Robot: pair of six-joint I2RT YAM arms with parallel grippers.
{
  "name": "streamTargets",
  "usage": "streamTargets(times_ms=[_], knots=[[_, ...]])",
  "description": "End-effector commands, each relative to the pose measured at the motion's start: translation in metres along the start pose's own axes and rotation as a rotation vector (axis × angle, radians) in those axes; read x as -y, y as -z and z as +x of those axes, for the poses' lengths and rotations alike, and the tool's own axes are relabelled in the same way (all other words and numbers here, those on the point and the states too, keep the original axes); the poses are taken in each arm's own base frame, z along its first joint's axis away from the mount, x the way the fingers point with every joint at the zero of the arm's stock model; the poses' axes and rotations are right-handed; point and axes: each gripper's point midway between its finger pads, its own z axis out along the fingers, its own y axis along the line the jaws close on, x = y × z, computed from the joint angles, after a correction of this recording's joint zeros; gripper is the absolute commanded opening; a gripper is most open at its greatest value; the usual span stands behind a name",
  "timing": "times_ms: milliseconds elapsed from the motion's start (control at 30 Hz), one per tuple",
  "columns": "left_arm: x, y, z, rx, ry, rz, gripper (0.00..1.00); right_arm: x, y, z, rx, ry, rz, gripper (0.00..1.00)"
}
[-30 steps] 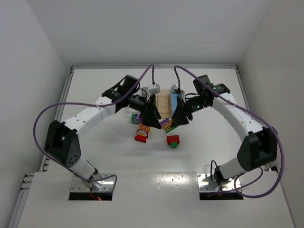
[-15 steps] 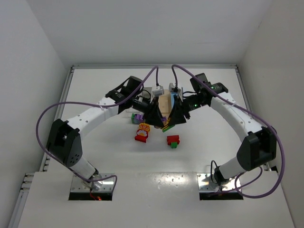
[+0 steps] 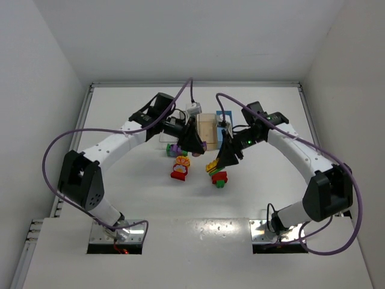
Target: Sort the legos into containers by color
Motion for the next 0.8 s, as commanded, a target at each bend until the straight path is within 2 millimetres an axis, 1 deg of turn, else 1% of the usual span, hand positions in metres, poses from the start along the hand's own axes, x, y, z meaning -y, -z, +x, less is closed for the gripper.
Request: streamTargets(times_ms=[0,33,100,133,167,200,233,300,333,400,433,467,500,533,567,600,633,667,700,733,767], knots=[[-0.004,0.023,-0.03,0.084,-0.081,-0.03,0.07,-0.012,0.002,0.012,-0.015,0.046,-0.004,0.0],[-0.006,0.028,-0.034,0.093,-0.086,-0.041,0.07,-0.011,0.003,0.015,-0.015,0.034,0.001,0.0],[-0.027,0.043,-0.039,0.117,-0.071,-0.152,0.07,-0.012,0.005,0.022,-0.02,0.026,0.015,0.0],[-0.036,0.05,-0.045,0.135,-0.081,-0.214,0.07,-0.01,0.005,0.023,-0.027,0.026,0.022,0.0],[-0.052,0.056,-0.047,0.154,-0.057,-0.299,0.07,-0.008,0.007,0.026,-0.025,0.001,0.03,0.0],[-0.087,0.074,-0.042,0.161,-0.026,-0.52,0.07,-0.007,0.007,0.024,-0.019,0.0,0.036,0.0],[-0.106,0.085,-0.036,0.154,-0.007,-0.638,0.07,-0.001,0.012,0.023,-0.004,-0.021,0.058,0.0],[-0.136,0.108,-0.032,0.171,0.022,-0.852,0.07,0.008,0.016,0.01,0.042,-0.058,0.089,0.0],[-0.15,0.126,-0.029,0.176,0.042,-0.984,0.09,0.016,0.02,0.005,0.064,-0.082,0.113,0.0],[-0.165,0.132,-0.019,0.152,0.069,-1.054,0.13,0.027,0.025,-0.009,0.114,-0.131,0.137,0.0],[-0.178,0.139,-0.006,0.134,0.112,-1.129,0.15,0.032,0.026,-0.01,0.126,-0.157,0.147,0.0],[-0.182,0.137,-0.002,0.12,0.117,-1.143,0.17,0.041,0.031,-0.02,0.159,-0.153,0.162,0.0],[-0.188,0.14,0.004,0.106,0.128,-1.175,0.17,0.041,0.032,-0.028,0.179,-0.194,0.166,0.0],[-0.194,0.141,0.015,0.096,0.164,-1.202,0.17,0.048,0.035,-0.032,0.195,-0.216,0.178,0.0],[-0.204,0.141,0.026,0.067,0.184,-1.231,0.17,0.05,0.039,-0.036,0.217,-0.233,0.182,0.0],[-0.208,0.141,0.031,0.061,0.204,-1.243,0.18,0.055,0.04,-0.043,0.237,-0.259,0.184,0.0],[-0.211,0.14,0.036,0.056,0.223,-1.253,0.19,0.06,0.043,-0.046,0.253,-0.275,0.184,0.0],[-0.218,0.137,0.043,0.043,0.232,-1.252,0.22,0.059,0.043,-0.049,0.263,-0.281,0.174,0.0],[-0.221,0.135,0.047,0.032,0.239,-1.252,0.23,0.065,0.047,-0.054,0.282,-0.304,0.183,0.0],[-0.223,0.134,0.051,0.022,0.245,-1.251,0.26,0.068,0.045,-0.053,0.285,-0.322,0.181,0.0],[-0.226,0.135,0.051,0.02,0.246,-1.262,0.39,0.069,0.051,-0.059,0.303,-0.32,0.181,0.0]])
